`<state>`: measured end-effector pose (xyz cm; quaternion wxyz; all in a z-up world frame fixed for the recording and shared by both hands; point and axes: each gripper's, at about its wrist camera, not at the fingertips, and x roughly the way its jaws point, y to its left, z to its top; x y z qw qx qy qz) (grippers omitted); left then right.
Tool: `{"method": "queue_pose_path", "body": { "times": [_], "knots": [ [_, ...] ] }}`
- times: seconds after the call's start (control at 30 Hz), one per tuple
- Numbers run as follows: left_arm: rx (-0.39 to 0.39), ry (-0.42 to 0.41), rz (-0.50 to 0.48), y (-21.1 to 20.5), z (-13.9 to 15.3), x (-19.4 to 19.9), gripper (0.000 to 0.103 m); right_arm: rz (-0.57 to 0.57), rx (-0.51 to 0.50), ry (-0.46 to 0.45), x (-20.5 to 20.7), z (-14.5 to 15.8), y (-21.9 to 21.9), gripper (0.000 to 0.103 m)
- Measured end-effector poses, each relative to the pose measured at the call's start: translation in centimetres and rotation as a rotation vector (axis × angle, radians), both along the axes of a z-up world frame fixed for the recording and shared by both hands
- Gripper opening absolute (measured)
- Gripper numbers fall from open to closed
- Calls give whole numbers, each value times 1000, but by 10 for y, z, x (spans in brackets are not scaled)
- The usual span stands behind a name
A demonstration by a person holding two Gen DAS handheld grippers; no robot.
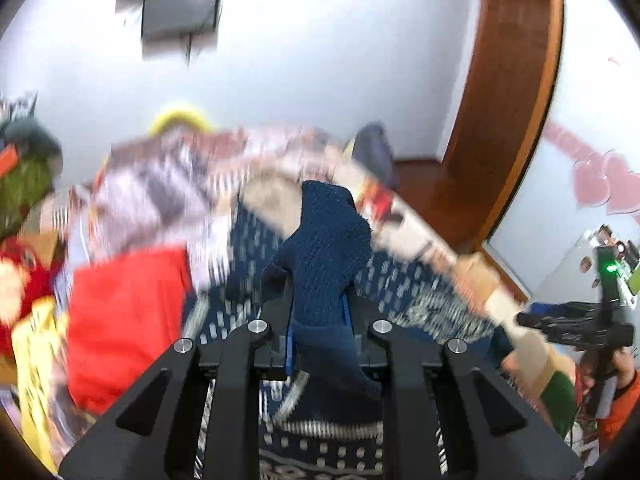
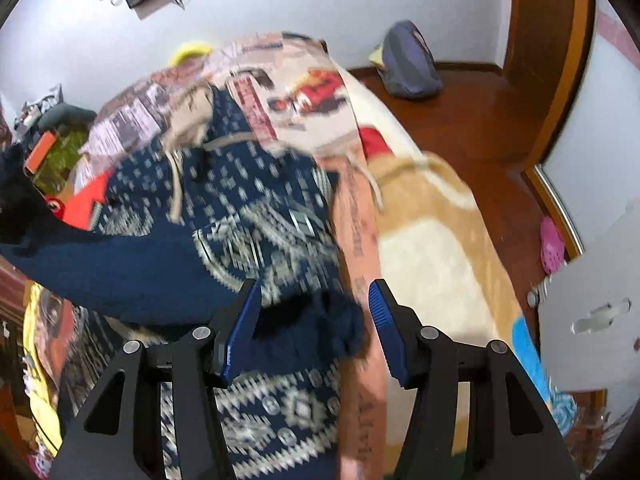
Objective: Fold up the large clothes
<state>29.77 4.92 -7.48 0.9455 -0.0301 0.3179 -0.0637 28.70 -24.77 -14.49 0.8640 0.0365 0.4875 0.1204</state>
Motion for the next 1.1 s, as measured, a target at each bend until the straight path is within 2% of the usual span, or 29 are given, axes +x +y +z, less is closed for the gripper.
{"method": "queue_pose_path", "body": {
  "times": [0.1,0.2,0.37,0.43,0.5,0.57,0.67,0.73,0.83,0.93,1.1],
  "knots": [
    [55,-81,1,3,16,-4,18,21,14,-23,16,7,14,52],
    [101,-65,36,15,2,0,18,43,10,0,33,-4,31,52],
    [77,131,78,54,-70,12,19,71,-63,152,47,-62,53,52],
    [89,238,96,67,-104,15,19,83,-104,179,44,-81,55,52],
    [80,326,105,78,-132,13,21,90,-154,160,38,-91,54,52],
    [59,390,119,87,-155,6,25,104,-181,131,31,-91,51,56],
    [43,453,172,103,-181,-12,42,77,-167,153,26,-91,34,62],
    [9,464,204,114,-188,-27,58,45,-88,165,21,-86,17,63],
    [-46,455,244,130,-189,-50,67,-9,6,182,12,-76,-3,63],
    [-53,457,279,141,-190,-68,68,-53,-24,155,0,-64,-15,63],
    [-45,467,312,147,-190,-84,69,-9,-87,134,-12,-56,-15,63]
  ]
}}
